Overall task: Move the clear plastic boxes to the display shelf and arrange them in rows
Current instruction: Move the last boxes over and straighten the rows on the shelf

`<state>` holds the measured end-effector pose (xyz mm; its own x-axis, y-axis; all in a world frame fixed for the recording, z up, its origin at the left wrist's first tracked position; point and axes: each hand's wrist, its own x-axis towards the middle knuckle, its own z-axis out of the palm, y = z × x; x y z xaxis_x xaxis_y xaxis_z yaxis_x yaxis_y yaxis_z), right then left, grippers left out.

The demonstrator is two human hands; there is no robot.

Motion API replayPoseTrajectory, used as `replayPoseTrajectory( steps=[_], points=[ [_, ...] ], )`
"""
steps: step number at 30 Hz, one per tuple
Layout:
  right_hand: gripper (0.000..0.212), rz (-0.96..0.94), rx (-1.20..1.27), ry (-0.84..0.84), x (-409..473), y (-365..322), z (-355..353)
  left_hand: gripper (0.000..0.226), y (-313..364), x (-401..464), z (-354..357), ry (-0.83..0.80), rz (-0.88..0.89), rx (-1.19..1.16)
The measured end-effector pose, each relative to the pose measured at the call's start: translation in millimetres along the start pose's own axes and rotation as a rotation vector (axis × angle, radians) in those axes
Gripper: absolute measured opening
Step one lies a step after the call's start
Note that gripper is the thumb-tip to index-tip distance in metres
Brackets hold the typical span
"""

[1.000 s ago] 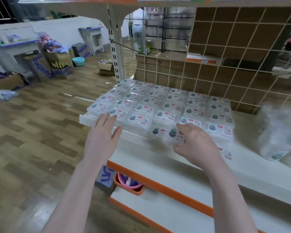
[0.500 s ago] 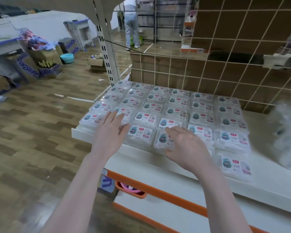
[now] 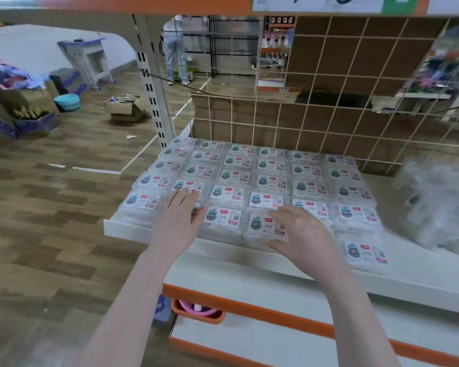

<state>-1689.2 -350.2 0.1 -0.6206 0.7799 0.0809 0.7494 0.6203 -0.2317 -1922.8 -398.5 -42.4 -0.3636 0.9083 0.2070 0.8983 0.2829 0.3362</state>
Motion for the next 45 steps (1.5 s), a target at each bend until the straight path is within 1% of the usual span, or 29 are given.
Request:
replayPoseTrajectory(
  steps=[3, 7, 20, 28, 31, 33, 36, 41, 45],
  points=[
    [0.048, 0.040, 0.001, 0.006, -2, -1, 1, 0.051, -3, 0, 0, -0.023, 0.014, -0.009],
    [0.045, 0.061, 0.036, 0.008, -3, -6, 2, 0.050, -1, 0, -1, -0.029, 0.025, 0.004],
    [0.044, 0.100, 0.058, 0.022, -5, -12, 6, 0.049, -4, 2, -5, -0.079, 0.045, 0.022],
    [0.047, 0.170, 0.033, 0.058, -10, -21, 19, 0.050, -6, 1, -12, -0.093, 0.083, 0.006],
    [0.047, 0.190, 0.007, 0.102, -13, -28, 21, 0.052, -8, -1, -18, -0.099, 0.110, -0.016],
    [0.043, 0.232, 0.004, 0.158, -18, -32, 22, 0.052, -9, -3, -20, -0.088, 0.140, -0.024],
    [0.039, 0.345, -0.007, 0.224, -30, -35, 25, 0.051, -11, -7, -24, -0.078, 0.194, -0.018],
    [0.047, 0.582, -0.026, 0.301, -64, -36, 31, 0.051, -8, -17, -24, -0.122, 0.246, -0.063],
    [0.047, 0.731, -0.038, 0.344, -92, -31, 28, 0.052, 9, -23, -24, -0.136, 0.305, -0.080]
  ],
)
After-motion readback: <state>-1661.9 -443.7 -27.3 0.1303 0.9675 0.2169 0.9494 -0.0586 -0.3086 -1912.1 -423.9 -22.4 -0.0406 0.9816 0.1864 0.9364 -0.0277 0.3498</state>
